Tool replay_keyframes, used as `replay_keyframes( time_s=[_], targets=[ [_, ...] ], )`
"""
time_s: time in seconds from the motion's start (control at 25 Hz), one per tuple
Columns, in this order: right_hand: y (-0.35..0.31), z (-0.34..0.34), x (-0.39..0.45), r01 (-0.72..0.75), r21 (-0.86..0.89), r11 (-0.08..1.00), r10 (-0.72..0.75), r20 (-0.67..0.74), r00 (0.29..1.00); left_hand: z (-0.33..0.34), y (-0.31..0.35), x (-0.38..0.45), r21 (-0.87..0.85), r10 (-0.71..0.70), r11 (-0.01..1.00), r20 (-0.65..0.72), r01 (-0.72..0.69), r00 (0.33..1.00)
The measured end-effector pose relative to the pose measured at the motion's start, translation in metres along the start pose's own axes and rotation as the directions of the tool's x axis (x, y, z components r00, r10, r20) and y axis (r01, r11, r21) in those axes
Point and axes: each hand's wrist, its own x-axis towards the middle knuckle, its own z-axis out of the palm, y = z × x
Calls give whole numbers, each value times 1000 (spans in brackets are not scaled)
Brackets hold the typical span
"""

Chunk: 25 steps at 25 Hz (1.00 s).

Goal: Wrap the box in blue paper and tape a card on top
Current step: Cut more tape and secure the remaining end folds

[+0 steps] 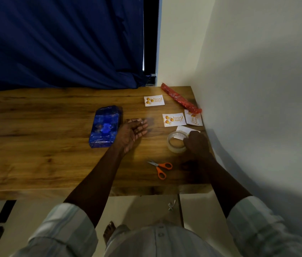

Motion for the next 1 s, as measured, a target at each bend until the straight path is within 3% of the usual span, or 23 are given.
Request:
replay_keyframes(
  time_s=[0.08, 0.16, 0.24, 0.32, 0.4, 0.52, 0.68, 0.84, 1.0],
  targets=[
    [-6, -3, -1, -36, -27, 999, 35, -53, 998, -3, 8, -1, 7, 24, 1000, 19, -25, 1000],
    [-26, -8, -2, 23, 40, 999, -17, -159, 987, -5, 13, -4, 9, 45, 999, 42, -46, 998],
    [-59, -16, 1, 53, 425, 904, -18, -86, 996, -6, 16, -5, -12, 61, 998, 44, -61, 997],
    [-94, -23, -8, -87, 751, 654, -61, 167, 984, -7, 19, -6, -24, 70, 997, 46, -69, 996],
    [-118, -19, -13, -156, 788, 595, -126, 283, 951, -10, 21, -6, -23, 86, 996, 49, -85, 995],
    [-143, -10, -20, -201, 810, 552, -151, 334, 930, -21, 26, -8, 14, 107, 994, 68, -108, 992],
    [-166, 2, -24, -189, 854, 484, -175, 307, 936, -40, 39, -9, 22, 119, 992, 52, -121, 991],
    [-190, 14, -21, -141, 864, 484, -169, 250, 953, -57, 55, -7, 64, 128, 989, 38, -130, 991],
    [-215, 23, -20, -180, 847, 500, -144, 287, 947, -75, 70, -1, 88, 123, 988, 33, -125, 992]
  ],
)
